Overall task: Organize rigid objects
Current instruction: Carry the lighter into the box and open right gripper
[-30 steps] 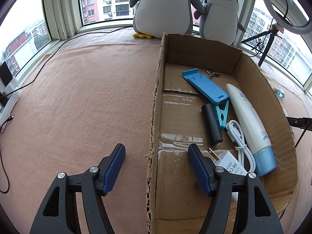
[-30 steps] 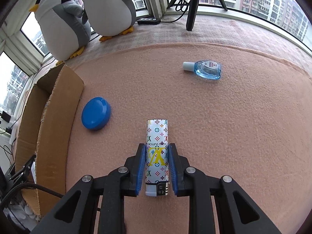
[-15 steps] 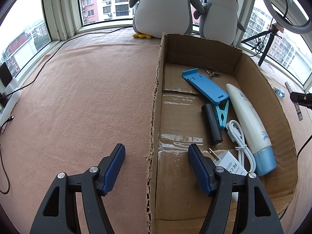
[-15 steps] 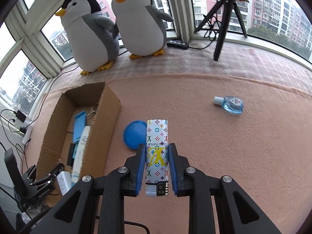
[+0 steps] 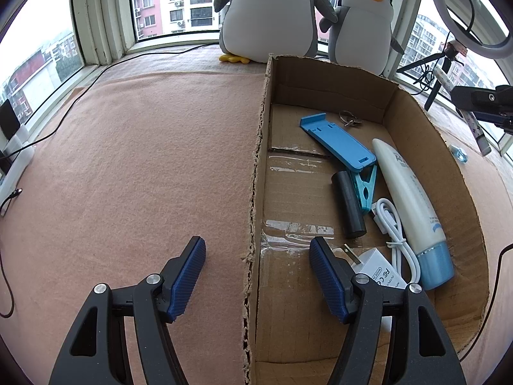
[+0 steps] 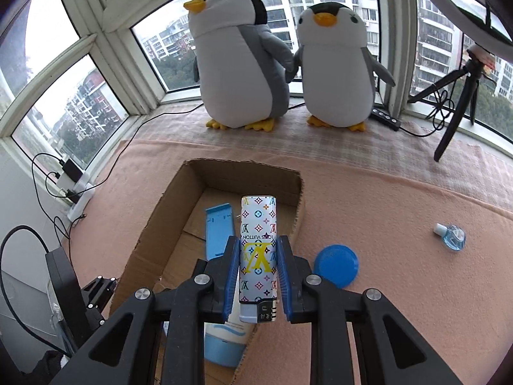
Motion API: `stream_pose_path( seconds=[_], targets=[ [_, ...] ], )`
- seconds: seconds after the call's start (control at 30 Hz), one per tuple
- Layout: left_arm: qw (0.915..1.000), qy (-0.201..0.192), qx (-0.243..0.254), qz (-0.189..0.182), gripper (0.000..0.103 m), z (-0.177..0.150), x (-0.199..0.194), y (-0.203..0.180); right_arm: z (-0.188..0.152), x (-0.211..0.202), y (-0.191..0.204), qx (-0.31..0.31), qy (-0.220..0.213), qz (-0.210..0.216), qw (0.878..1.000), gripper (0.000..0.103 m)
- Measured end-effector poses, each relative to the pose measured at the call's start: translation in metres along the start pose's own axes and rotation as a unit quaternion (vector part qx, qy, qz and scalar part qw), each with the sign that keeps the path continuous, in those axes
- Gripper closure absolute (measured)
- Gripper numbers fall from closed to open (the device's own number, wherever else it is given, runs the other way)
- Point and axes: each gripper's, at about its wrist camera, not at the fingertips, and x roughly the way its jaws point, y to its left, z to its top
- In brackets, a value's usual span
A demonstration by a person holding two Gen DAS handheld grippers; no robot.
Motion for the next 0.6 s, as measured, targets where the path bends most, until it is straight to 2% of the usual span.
stream_pose_path(
  seconds=[0.4, 0.6],
  targets=[
    [1.0000, 0.000, 0.000, 0.000, 0.032, 0.000, 0.000, 0.000, 0.003, 0.036, 0.024, -0.018, 0.028, 0.005, 0.999, 0.082],
    [1.0000, 0.000, 0.000, 0.000, 0.031, 0.000, 0.000, 0.000, 0.006, 0.033, 0.022, -0.017, 0.019, -0.005, 1.000, 0.082]
  ],
)
